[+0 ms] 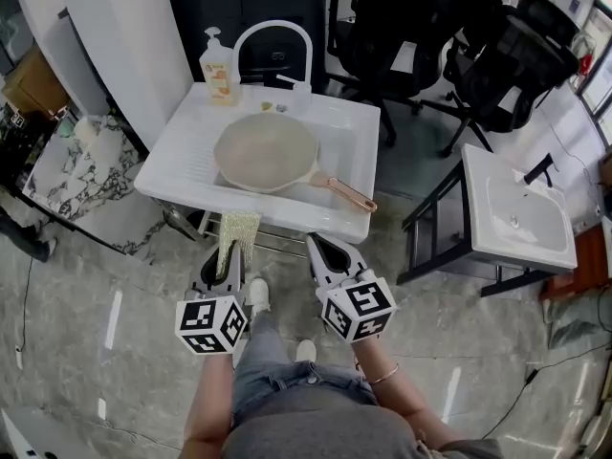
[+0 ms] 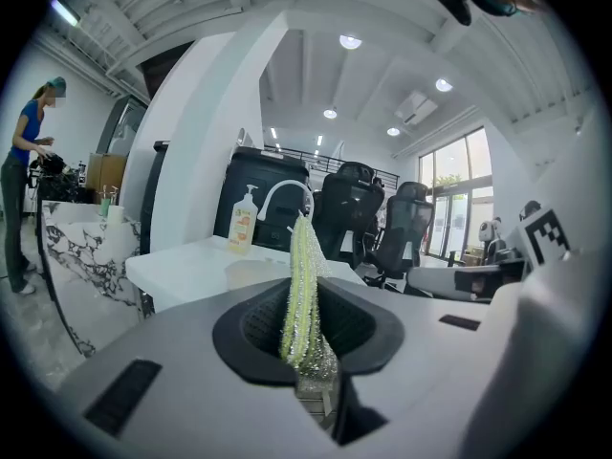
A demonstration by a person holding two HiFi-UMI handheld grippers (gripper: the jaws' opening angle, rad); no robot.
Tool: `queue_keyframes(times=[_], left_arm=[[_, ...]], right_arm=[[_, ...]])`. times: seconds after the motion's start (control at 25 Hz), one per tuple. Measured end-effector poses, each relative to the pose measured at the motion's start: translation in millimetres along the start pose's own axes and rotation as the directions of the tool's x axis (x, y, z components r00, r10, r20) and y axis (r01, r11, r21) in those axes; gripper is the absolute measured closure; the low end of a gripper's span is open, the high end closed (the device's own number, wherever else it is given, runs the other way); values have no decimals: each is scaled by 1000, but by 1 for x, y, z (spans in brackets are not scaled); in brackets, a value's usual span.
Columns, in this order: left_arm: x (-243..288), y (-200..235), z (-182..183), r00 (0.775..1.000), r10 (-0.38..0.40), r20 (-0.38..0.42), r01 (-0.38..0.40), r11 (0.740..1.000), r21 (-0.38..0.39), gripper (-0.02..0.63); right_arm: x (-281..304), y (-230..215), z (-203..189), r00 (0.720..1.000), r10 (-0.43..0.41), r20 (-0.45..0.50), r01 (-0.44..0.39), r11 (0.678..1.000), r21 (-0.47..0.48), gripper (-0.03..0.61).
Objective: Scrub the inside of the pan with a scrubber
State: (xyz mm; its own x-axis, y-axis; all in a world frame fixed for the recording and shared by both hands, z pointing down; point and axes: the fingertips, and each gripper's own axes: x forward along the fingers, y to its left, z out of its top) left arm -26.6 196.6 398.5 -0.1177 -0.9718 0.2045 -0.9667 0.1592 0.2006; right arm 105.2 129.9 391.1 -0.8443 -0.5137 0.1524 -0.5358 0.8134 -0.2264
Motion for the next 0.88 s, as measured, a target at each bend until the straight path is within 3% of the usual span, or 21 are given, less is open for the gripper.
queue_keyframes(times=[0.4, 0.88], left_arm=[[115, 52, 23, 994, -98, -36, 98, 995, -2, 546], [240, 95, 57, 959, -262, -109, 266, 964, 21, 546]], right_arm=[[95, -52, 14, 993, -119, -9, 119, 993, 25, 568], [195, -100, 35, 953, -302, -28, 304, 951, 66, 568]])
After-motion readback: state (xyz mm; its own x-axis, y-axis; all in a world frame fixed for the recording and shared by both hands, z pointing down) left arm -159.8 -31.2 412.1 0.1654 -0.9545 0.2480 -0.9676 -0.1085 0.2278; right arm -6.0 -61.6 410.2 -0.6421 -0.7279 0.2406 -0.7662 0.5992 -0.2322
